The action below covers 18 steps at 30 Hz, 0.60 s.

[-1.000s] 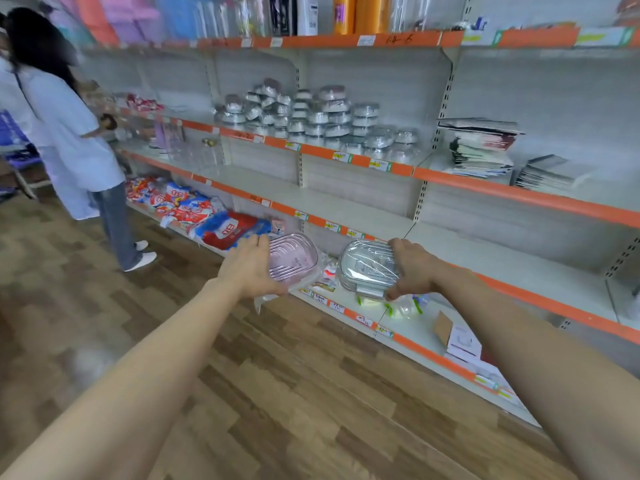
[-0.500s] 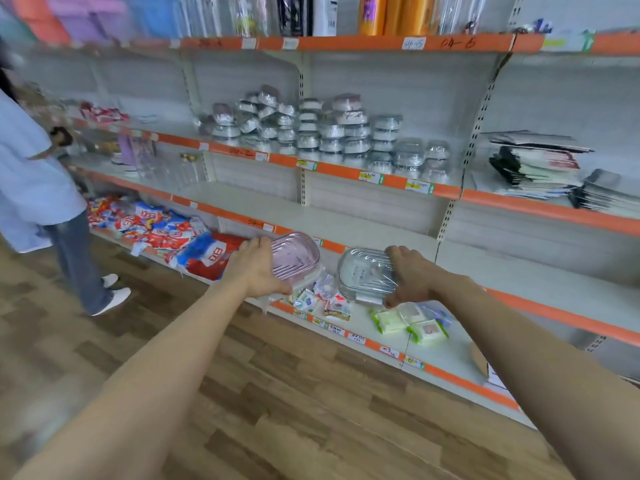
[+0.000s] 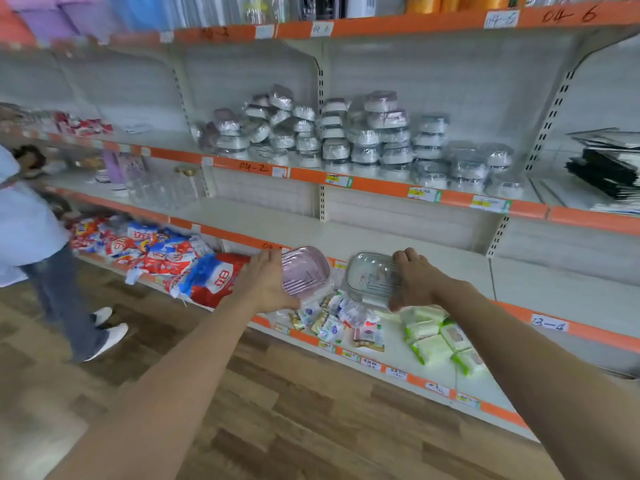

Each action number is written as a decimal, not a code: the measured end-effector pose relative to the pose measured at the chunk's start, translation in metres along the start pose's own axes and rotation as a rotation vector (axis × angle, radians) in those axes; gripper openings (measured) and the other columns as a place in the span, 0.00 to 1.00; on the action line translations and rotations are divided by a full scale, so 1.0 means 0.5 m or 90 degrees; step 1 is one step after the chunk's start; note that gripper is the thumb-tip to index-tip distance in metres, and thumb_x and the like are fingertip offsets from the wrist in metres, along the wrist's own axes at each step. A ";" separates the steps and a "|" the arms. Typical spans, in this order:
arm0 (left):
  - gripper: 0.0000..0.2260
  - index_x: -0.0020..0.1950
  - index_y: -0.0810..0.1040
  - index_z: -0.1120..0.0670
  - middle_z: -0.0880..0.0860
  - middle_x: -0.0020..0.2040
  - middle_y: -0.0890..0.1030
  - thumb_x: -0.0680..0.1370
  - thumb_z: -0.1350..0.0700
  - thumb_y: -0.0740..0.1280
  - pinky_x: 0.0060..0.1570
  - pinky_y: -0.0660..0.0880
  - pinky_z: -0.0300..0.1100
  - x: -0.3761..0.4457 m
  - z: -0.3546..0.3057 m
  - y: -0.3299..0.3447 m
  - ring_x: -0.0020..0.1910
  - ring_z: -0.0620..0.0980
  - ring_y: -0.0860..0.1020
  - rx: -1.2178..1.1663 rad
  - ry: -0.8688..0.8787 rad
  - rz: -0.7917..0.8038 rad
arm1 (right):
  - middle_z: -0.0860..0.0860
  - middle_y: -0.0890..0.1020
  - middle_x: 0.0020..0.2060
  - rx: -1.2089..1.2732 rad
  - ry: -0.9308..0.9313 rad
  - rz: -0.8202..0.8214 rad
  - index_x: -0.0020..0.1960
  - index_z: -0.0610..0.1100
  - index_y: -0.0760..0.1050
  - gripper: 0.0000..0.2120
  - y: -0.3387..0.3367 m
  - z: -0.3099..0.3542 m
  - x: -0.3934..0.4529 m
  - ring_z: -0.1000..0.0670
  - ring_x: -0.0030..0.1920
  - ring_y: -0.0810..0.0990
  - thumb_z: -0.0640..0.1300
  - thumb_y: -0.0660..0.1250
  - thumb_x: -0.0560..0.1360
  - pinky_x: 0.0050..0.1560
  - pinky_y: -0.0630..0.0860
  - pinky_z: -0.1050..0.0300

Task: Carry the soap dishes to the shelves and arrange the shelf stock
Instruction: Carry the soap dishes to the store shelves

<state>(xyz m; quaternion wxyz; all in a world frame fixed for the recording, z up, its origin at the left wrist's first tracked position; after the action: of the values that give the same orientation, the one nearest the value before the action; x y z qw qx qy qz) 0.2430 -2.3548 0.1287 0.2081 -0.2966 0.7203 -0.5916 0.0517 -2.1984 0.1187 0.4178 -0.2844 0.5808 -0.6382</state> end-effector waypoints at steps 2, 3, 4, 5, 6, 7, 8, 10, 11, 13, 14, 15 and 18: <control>0.41 0.69 0.64 0.58 0.57 0.67 0.69 0.64 0.44 0.78 0.59 0.68 0.47 0.060 0.064 -0.026 0.65 0.56 0.68 0.027 -0.006 0.001 | 0.43 0.64 0.63 0.025 0.000 0.004 0.68 0.38 0.58 0.42 -0.003 0.041 0.077 0.42 0.62 0.66 0.51 0.77 0.64 0.61 0.68 0.52; 0.40 0.68 0.65 0.58 0.57 0.66 0.70 0.64 0.43 0.77 0.58 0.69 0.47 0.090 0.098 -0.041 0.64 0.56 0.69 0.045 -0.011 -0.005 | 0.43 0.64 0.63 0.032 -0.007 0.005 0.68 0.38 0.58 0.42 -0.005 0.065 0.114 0.42 0.62 0.66 0.51 0.77 0.64 0.61 0.68 0.52; 0.39 0.67 0.65 0.58 0.57 0.65 0.70 0.64 0.43 0.77 0.58 0.69 0.47 0.119 0.132 -0.055 0.63 0.56 0.69 0.059 -0.016 -0.013 | 0.43 0.64 0.62 0.034 -0.017 0.006 0.68 0.38 0.58 0.42 -0.008 0.090 0.149 0.42 0.62 0.65 0.51 0.77 0.64 0.61 0.68 0.51; 0.39 0.67 0.65 0.58 0.57 0.64 0.70 0.64 0.42 0.77 0.58 0.69 0.47 0.146 0.165 -0.067 0.63 0.56 0.69 0.068 -0.024 -0.019 | 0.43 0.64 0.62 0.033 -0.026 0.011 0.68 0.38 0.58 0.42 -0.011 0.114 0.183 0.43 0.62 0.65 0.51 0.77 0.64 0.61 0.68 0.51; 0.39 0.67 0.65 0.58 0.57 0.64 0.70 0.64 0.41 0.77 0.58 0.69 0.47 0.172 0.196 -0.072 0.63 0.56 0.69 0.072 -0.031 -0.019 | 0.44 0.64 0.62 0.031 -0.032 0.016 0.68 0.38 0.58 0.43 -0.014 0.135 0.215 0.43 0.62 0.65 0.51 0.77 0.64 0.61 0.68 0.51; 0.39 0.67 0.65 0.58 0.56 0.64 0.70 0.64 0.40 0.76 0.58 0.69 0.47 0.196 0.222 -0.073 0.63 0.56 0.70 0.073 -0.033 -0.015 | 0.44 0.64 0.62 0.029 -0.035 0.018 0.68 0.38 0.57 0.43 -0.018 0.154 0.247 0.43 0.62 0.65 0.51 0.77 0.64 0.61 0.69 0.50; 0.39 0.66 0.65 0.57 0.56 0.64 0.70 0.64 0.40 0.76 0.58 0.70 0.47 0.222 0.245 -0.070 0.62 0.55 0.70 0.075 -0.030 -0.009 | 0.44 0.64 0.62 0.026 -0.036 0.015 0.68 0.38 0.57 0.43 -0.024 0.169 0.278 0.43 0.62 0.65 0.51 0.77 0.64 0.60 0.69 0.51; 0.39 0.66 0.64 0.58 0.56 0.64 0.70 0.64 0.41 0.76 0.58 0.70 0.48 0.274 0.285 -0.059 0.63 0.56 0.69 0.067 -0.023 0.007 | 0.43 0.64 0.63 0.025 -0.029 0.012 0.69 0.38 0.57 0.43 -0.029 0.194 0.338 0.42 0.62 0.65 0.51 0.77 0.64 0.60 0.68 0.52; 0.39 0.67 0.64 0.58 0.56 0.64 0.69 0.65 0.42 0.77 0.59 0.70 0.48 0.301 0.305 -0.053 0.63 0.56 0.68 0.057 -0.020 0.015 | 0.43 0.64 0.63 0.027 -0.022 0.015 0.69 0.37 0.57 0.43 -0.028 0.206 0.368 0.42 0.62 0.65 0.51 0.77 0.64 0.59 0.68 0.52; 0.38 0.66 0.64 0.58 0.56 0.63 0.69 0.65 0.43 0.77 0.58 0.69 0.47 0.359 0.349 -0.040 0.63 0.56 0.69 0.045 -0.009 0.029 | 0.43 0.63 0.64 0.029 -0.007 0.021 0.70 0.37 0.56 0.45 -0.016 0.232 0.427 0.42 0.63 0.64 0.51 0.77 0.64 0.60 0.67 0.53; 0.37 0.66 0.64 0.58 0.56 0.63 0.70 0.65 0.43 0.76 0.57 0.68 0.47 0.390 0.372 -0.036 0.63 0.56 0.69 0.044 -0.003 0.034 | 0.43 0.63 0.64 0.030 0.002 0.023 0.71 0.37 0.55 0.45 -0.008 0.245 0.457 0.42 0.64 0.64 0.51 0.77 0.65 0.61 0.67 0.53; 0.37 0.65 0.64 0.58 0.56 0.63 0.70 0.66 0.43 0.76 0.57 0.68 0.46 0.421 0.397 -0.031 0.62 0.56 0.69 0.044 0.003 0.038 | 0.43 0.63 0.65 0.037 0.016 0.023 0.71 0.37 0.54 0.46 0.001 0.257 0.487 0.42 0.64 0.64 0.51 0.77 0.65 0.62 0.66 0.53; 0.38 0.66 0.63 0.58 0.56 0.63 0.68 0.65 0.43 0.76 0.57 0.68 0.46 0.515 0.481 -0.023 0.63 0.56 0.68 0.032 0.031 0.047 | 0.44 0.64 0.64 0.085 0.065 0.019 0.71 0.39 0.53 0.47 0.031 0.293 0.580 0.43 0.64 0.65 0.49 0.78 0.64 0.62 0.67 0.53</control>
<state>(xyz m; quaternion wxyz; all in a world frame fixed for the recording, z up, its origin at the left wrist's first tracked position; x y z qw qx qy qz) 0.2117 -2.7051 0.1017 0.2196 -0.2500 0.7203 -0.6086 0.0373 -2.5222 0.0922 0.4154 -0.2144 0.5618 -0.6826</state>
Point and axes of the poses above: each hand's wrist, its own x-axis towards the middle knuckle, its own y-axis out of the palm, z = x × y, the point moved 8 cm from there along x, towards the middle knuckle
